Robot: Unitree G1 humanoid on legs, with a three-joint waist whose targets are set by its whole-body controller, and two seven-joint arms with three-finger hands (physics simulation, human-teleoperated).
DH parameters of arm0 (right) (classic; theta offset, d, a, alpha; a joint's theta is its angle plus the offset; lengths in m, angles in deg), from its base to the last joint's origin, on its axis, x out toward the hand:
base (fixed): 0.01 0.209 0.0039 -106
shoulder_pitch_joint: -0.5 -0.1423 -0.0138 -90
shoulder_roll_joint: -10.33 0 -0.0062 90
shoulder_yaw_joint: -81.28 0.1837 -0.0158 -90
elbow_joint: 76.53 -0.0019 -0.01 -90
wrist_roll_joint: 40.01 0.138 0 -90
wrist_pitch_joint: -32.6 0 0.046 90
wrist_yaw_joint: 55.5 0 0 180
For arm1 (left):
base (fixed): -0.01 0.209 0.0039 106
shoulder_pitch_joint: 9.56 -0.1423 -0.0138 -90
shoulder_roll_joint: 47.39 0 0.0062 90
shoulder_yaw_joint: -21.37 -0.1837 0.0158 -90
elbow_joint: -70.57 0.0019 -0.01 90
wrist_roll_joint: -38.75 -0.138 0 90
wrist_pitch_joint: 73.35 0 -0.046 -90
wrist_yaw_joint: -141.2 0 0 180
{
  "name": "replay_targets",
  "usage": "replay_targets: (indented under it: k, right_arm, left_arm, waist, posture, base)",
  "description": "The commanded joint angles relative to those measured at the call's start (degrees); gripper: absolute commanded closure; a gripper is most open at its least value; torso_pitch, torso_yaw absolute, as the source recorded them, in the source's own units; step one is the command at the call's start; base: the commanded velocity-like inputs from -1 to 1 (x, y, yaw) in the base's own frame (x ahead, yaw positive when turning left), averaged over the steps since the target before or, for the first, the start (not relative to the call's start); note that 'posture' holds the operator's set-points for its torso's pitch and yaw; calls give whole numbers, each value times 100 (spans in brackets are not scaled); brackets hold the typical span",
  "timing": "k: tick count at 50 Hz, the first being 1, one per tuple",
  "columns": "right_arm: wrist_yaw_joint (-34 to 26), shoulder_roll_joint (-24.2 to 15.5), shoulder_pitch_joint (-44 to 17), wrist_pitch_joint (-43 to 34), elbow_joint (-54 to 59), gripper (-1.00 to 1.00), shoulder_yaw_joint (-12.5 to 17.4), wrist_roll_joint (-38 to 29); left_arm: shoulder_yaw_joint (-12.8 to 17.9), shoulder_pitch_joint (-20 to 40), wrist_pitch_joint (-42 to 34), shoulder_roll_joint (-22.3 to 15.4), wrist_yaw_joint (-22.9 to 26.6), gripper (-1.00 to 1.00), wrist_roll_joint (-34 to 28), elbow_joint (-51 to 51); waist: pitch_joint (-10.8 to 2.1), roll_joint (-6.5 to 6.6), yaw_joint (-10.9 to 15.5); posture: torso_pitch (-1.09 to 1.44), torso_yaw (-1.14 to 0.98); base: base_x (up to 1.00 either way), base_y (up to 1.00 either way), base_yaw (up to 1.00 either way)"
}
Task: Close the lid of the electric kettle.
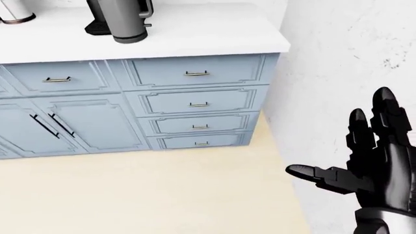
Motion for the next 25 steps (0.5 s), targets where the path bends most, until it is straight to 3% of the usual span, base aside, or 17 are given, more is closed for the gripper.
replay_targets:
  k: [1, 6, 15, 16, 17, 20, 22, 25]
  right_arm:
    - [-18, -60, -59, 191, -166, -100, 26, -53]
    - [-85, -12, -21, 267, -153, -100, -112, -274]
    - [-242, 39, -38, 327, -138, -100, -293, -660]
    - [-255, 48, -29, 332, -138, -100, -323, -715]
    - [-267, 62, -47, 298, -162, -100, -319, -715]
    - [-301, 82, -54, 333, -128, -100, -349, -791]
    - [-303, 86, -70, 278, -165, -100, -338, -797]
    - [-317, 88, -87, 250, -191, -100, -365, -853]
  left_arm:
    - [102, 54, 100, -122, -62, -100, 101, -180]
    - [-99, 61, 195, -35, 77, -100, -174, -141]
    - [-89, 96, 96, 6, 127, -100, -233, -219]
    - [-120, 96, 106, 19, 141, -100, -267, -221]
    - [-143, 99, 109, 27, 151, -100, -299, -222]
    - [-113, 105, 60, 37, 140, -100, -271, -259]
    - [-59, 110, -3, 14, 81, -100, -168, -304]
    - [-51, 111, -48, -30, 0, -100, -66, -337]
  waist:
    - [-77, 16, -1]
    - [-80, 20, 3]
    - [-83, 26, -10]
    - [-193, 68, -10]
    - [-169, 9, 3]
    - [-115, -8, -35]
    - [-129, 83, -44]
    - [-80, 454, -52]
  posture:
    - [0, 0]
    - [0, 0]
    - [0, 0]
    - [0, 0]
    - [0, 0]
    - [0, 0]
    - [0, 0]
    - [0, 0]
  base:
    - [0, 0, 0]
    - [0, 0, 0]
    - [0, 0, 0]
    - [0, 20, 0]
    - [0, 19, 0]
    - [0, 20, 0]
    - [0, 20, 0]
    - [0, 20, 0]
